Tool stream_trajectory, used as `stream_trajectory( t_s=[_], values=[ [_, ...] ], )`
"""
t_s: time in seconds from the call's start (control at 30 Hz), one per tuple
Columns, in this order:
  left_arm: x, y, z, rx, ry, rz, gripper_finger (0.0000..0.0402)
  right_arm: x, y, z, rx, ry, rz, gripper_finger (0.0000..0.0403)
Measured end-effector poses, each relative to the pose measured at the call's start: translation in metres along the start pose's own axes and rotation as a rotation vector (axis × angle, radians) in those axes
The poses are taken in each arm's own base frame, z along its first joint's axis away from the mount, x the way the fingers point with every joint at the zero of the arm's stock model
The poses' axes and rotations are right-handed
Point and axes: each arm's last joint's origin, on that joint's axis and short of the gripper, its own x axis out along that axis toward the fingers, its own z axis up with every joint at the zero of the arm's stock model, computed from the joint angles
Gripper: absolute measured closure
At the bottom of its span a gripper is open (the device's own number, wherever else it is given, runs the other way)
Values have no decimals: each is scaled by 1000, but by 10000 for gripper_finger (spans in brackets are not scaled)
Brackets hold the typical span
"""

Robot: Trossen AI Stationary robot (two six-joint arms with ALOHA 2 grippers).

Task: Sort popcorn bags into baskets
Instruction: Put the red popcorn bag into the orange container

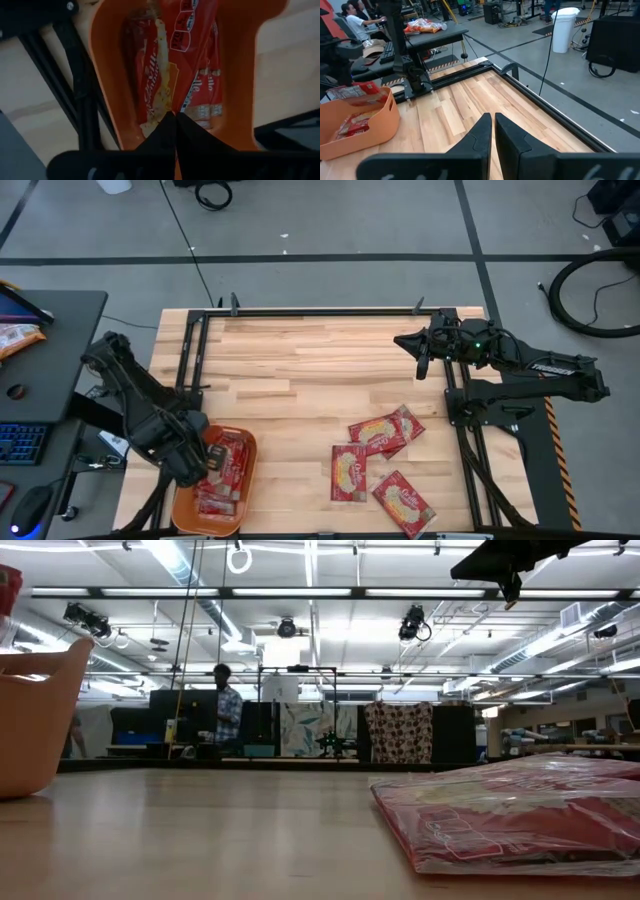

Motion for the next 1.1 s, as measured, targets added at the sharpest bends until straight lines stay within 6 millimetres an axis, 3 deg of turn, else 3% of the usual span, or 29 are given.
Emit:
stream_trajectory(
  t_s=[0.33,0.43,0.57,0.73,0.93,1.1],
  values=[
    [2,-23,13,-28,52,-103,312,0,0,0,0,-1,1,376],
    [0,-36,18,65,11,-233,296,0,0,0,0,-1,1,376],
    [-6,-60,28,271,-183,-460,291,0,0,0,0,-1,1,376],
    [-3,-86,48,532,-385,-504,292,0,1,-1,49,22,36,376],
    [8,-102,80,581,-412,-434,292,11,14,-12,132,199,310,376],
    [12,-111,104,704,-452,-401,292,25,29,-39,137,485,374,376]
  ],
)
